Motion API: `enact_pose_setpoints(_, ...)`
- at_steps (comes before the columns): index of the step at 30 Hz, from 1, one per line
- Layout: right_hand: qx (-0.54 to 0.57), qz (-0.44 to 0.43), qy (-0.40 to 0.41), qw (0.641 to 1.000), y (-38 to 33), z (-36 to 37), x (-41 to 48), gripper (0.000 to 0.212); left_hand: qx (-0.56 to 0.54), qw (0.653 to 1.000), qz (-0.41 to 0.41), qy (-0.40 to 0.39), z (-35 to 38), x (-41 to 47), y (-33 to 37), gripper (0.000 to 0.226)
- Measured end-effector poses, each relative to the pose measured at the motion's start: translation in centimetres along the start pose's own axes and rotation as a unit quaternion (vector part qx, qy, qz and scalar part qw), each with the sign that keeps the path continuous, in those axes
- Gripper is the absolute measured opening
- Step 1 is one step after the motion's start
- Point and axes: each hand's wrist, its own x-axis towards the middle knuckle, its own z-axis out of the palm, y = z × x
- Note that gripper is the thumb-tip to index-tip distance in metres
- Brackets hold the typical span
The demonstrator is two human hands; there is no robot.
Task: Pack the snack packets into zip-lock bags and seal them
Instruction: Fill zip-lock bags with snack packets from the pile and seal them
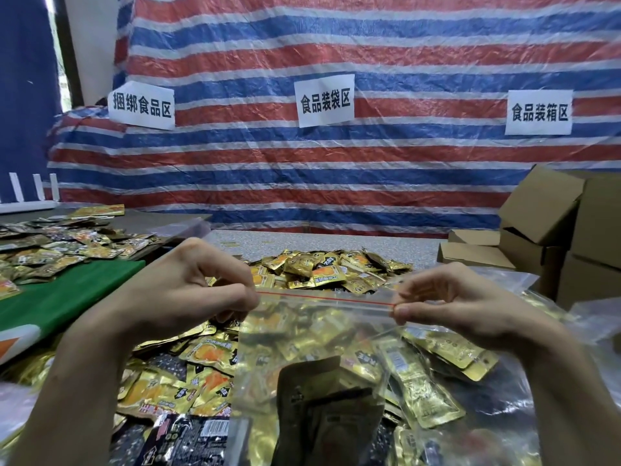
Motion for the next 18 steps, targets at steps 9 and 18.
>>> enact_pose_setpoints(9, -0.013, 0.004, 0.002, 1.0, -0.4, 0.3, 0.1, 0.018, -0.005, 0.997, -0.081, -0.017, -0.8, -0.3, -2.2, 0.039)
enact_pose_setpoints(18, -0.019, -0.013, -0.013, 1.0, -0.8, 0.3, 0.2, 0.009, -0.196, 0.911, -0.266, -0.246, 3.9, 0.9, -8.3, 0.07)
